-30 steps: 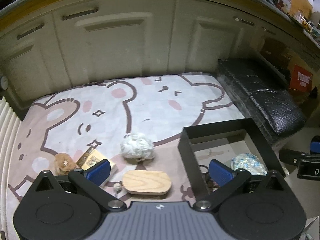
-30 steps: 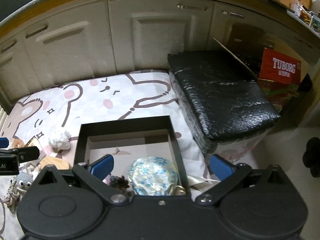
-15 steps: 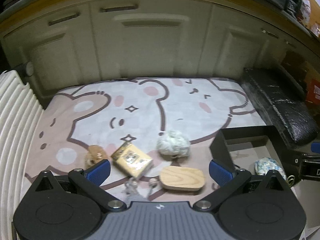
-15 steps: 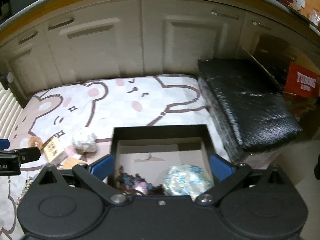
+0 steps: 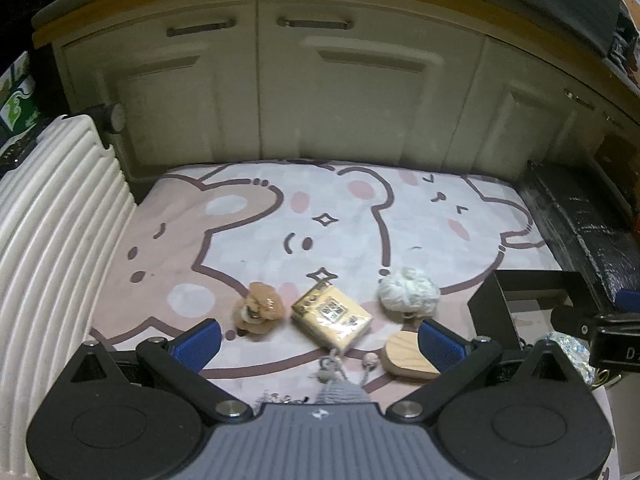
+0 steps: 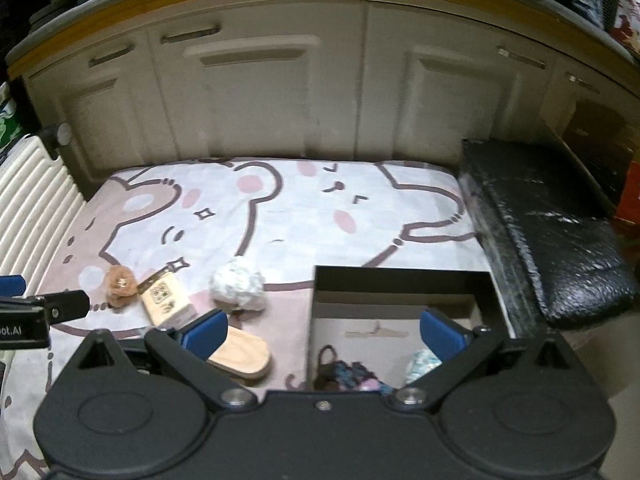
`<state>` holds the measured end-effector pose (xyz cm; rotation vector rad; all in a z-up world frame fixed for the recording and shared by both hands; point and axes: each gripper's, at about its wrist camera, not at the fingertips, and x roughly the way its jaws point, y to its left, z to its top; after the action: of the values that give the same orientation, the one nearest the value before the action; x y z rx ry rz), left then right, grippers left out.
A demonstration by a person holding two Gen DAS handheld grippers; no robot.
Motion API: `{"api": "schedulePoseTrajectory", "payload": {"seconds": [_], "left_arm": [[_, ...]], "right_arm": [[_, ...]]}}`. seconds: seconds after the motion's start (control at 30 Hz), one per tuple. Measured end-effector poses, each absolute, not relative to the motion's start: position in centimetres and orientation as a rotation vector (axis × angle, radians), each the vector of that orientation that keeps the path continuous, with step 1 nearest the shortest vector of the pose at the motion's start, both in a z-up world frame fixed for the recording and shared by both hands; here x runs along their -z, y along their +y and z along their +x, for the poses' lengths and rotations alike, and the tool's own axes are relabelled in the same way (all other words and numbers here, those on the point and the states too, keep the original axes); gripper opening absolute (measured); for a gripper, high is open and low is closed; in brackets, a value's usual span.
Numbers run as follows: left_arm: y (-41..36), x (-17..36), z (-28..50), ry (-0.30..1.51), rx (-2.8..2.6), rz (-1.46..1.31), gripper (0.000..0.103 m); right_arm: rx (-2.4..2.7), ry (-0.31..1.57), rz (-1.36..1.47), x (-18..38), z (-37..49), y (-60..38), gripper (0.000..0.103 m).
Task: Organize objects
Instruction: 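Withdraw both tools from the box back over the remaining items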
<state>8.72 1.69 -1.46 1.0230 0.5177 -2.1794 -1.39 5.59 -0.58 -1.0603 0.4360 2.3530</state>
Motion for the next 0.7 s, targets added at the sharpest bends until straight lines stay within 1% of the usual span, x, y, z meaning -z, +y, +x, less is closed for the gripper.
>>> {"api": "schedulePoseTrajectory", "payload": {"seconds": [0.2, 0.57, 0.7], "left_arm": [[1.0, 1.2, 10.0, 0.53, 2.173, 1.002, 0.103], [0.2, 2.0, 11.1, 0.558, 2.179, 1.041, 0.103], [0.4, 2.9, 11.1, 0.495, 2.175, 1.107, 0.103]], "right_arm": [[-2.341, 0.473, -1.026, 0.1, -2.1, 4.9, 0.103], [-2.244, 0.624, -0.905, -0.4, -2.6, 5.2, 0.103], [-2.223, 0.664, -0.877, -0.4, -3.1, 5.2, 0.103]]}}
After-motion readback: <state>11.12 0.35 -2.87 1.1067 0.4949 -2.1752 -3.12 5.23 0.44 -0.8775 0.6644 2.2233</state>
